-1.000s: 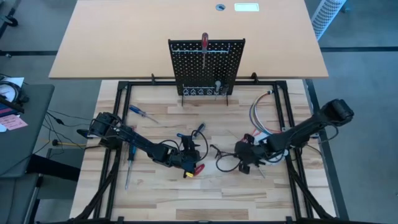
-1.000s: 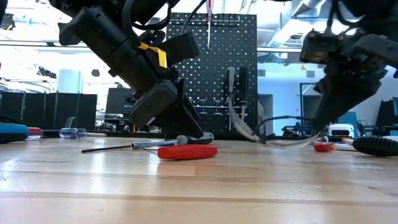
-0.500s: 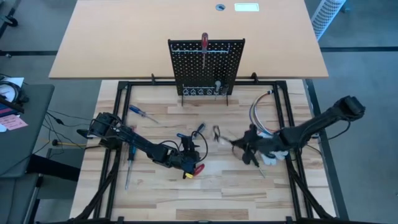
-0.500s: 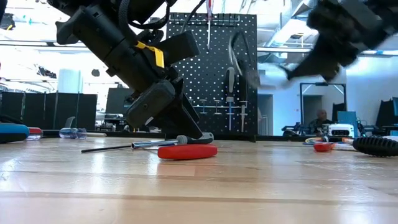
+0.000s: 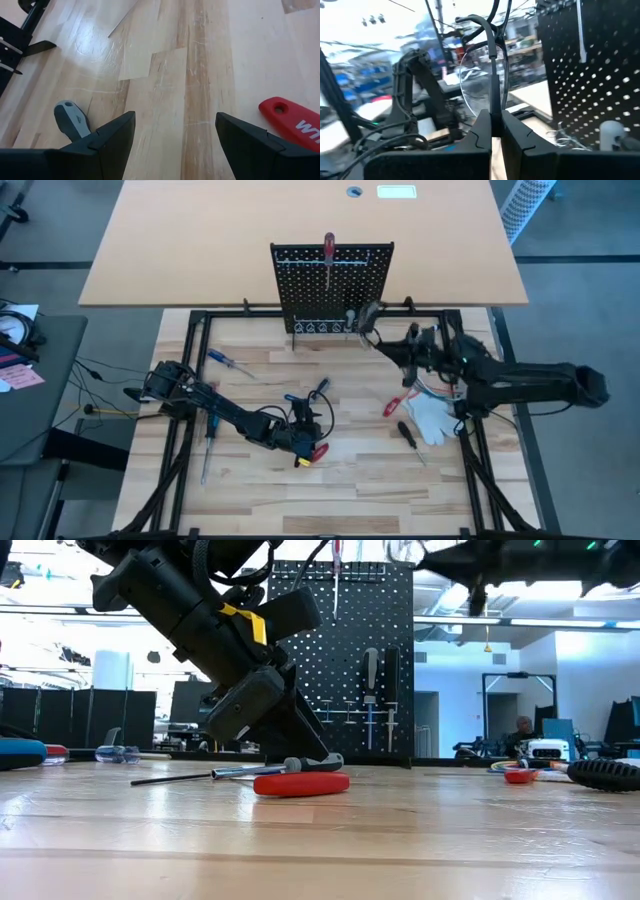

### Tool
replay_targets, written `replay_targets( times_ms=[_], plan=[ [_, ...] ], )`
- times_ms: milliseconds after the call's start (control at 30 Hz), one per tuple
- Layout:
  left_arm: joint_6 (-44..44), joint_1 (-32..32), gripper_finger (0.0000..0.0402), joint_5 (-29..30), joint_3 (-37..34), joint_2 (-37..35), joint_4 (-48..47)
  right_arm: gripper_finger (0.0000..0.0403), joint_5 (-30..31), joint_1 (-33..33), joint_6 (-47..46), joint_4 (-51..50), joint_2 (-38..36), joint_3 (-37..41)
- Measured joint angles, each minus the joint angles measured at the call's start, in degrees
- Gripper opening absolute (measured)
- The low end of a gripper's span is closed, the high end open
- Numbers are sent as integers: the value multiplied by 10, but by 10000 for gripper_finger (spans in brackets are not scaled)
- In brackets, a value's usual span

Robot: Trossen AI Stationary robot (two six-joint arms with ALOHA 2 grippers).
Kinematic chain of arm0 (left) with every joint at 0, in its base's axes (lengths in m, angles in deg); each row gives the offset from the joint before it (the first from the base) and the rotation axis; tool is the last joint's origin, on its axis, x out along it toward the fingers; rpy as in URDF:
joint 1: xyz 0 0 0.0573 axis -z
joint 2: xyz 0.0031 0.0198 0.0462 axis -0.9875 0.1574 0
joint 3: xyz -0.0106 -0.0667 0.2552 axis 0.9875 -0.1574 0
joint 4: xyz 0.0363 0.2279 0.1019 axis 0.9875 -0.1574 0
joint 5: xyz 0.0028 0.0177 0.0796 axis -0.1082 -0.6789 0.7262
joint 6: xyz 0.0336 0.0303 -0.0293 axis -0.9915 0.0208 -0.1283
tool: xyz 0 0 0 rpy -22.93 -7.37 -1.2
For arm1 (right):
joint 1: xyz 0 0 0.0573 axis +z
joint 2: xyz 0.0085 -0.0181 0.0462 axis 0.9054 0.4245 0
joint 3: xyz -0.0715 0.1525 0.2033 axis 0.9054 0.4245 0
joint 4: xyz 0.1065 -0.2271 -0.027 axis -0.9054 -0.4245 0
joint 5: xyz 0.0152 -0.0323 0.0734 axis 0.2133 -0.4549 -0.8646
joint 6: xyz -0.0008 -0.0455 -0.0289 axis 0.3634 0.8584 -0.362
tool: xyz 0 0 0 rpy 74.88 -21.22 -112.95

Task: Hang tools onto peg board
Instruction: Hang the clear safety goggles on the pegboard

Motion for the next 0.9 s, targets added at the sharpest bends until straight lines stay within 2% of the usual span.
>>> replay_targets(
  times_ms=[100, 233, 600, 900],
  plan=[
    [-2, -3, 271, 0, 0, 0, 4, 16, -80, -67, -31, 48, 39, -3],
    [-2, -8, 271, 0, 0, 0, 3, 16, -130, -125, -35, 55, 90, -37],
    [0, -7, 271, 0, 0, 0, 0, 16, -215, -194, -62, 54, 196, -134],
    [5, -6, 271, 0, 0, 0, -9, 16, -235, -239, -66, 13, 179, -139]
  ],
)
